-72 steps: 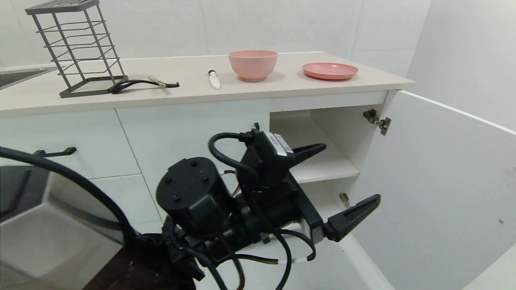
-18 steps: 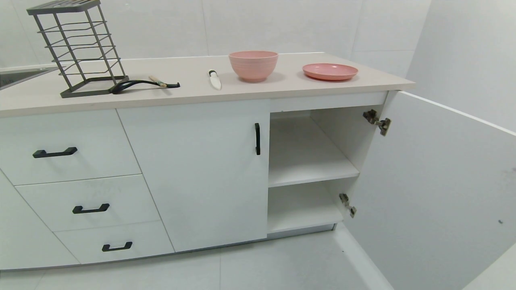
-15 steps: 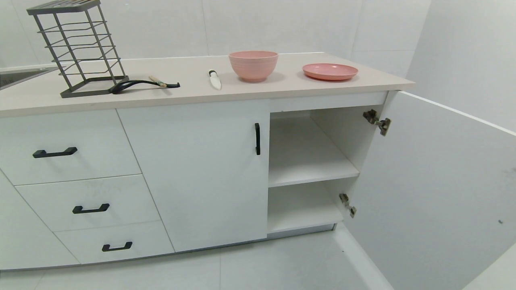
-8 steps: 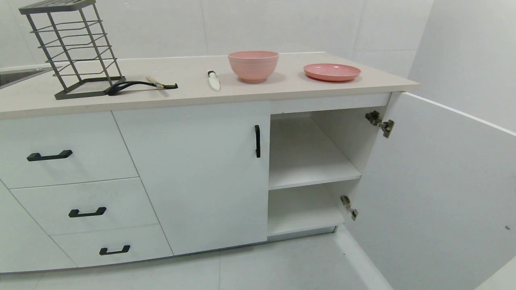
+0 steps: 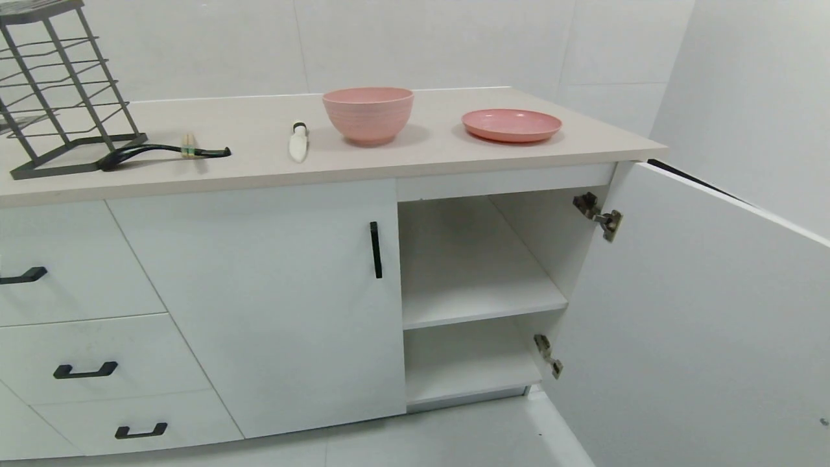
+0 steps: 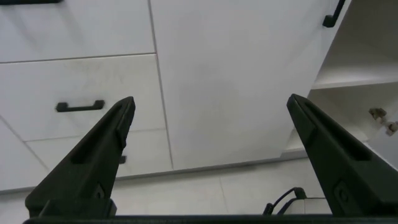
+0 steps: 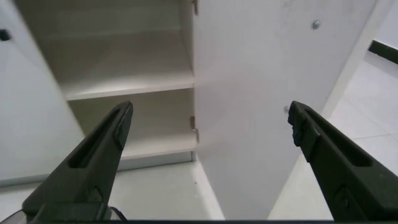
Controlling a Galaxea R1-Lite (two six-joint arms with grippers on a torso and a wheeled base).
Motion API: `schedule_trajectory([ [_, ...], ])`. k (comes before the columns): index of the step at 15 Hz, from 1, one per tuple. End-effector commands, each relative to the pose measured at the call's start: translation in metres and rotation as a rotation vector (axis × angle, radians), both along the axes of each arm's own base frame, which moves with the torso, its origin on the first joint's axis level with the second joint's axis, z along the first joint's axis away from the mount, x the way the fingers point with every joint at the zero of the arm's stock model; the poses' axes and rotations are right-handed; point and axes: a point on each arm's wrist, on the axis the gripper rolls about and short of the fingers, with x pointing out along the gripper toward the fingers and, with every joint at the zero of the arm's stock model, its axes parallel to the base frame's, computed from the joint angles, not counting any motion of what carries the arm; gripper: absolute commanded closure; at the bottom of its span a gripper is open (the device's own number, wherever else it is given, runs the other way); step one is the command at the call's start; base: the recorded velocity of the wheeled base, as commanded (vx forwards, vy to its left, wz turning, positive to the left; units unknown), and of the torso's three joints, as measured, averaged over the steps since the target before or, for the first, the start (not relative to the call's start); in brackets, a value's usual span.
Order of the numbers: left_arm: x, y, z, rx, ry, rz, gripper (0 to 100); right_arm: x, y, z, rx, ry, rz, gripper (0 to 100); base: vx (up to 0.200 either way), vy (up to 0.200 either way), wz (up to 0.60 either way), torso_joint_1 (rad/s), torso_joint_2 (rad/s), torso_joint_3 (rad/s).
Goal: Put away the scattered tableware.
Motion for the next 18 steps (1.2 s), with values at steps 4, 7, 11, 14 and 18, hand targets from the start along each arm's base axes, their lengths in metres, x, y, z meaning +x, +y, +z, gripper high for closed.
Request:
schedule_trajectory([
  [4, 0.0001, 0.0000, 0.0001, 0.000, 0.000, 0.002, 0, 0.0000, 0.0000, -0.0001, 0.001, 0.000, 0.000, 0, 0.150, 0.000, 0.00, 0.003, 0.00, 0.003],
  [7, 0.0001, 0.0000, 0.0001, -0.003, 0.000, 0.002, 0, 0.0001, 0.0000, 0.0000, 0.001, 0.001, 0.000, 0, 0.000, 0.000, 0.00, 0.000, 0.00, 0.000],
  [11, 0.0001, 0.0000, 0.0001, -0.006, 0.000, 0.002, 0, 0.0000, 0.0000, -0.0001, 0.001, 0.000, 0.000, 0, 0.000, 0.150, 0.00, 0.003, 0.00, 0.004],
  [14, 0.0001, 0.0000, 0.0001, -0.005, 0.000, 0.002, 0, 0.0000, 0.0000, -0.0001, 0.001, 0.000, 0.000, 0, 0.000, 0.000, 0.00, 0.000, 0.00, 0.000],
  [18, 0.0001, 0.0000, 0.0001, -0.005, 0.000, 0.002, 0, 0.0001, 0.0000, 0.0000, 0.001, 0.001, 0.000, 0, 0.000, 0.000, 0.00, 0.020, -0.03, -0.004],
])
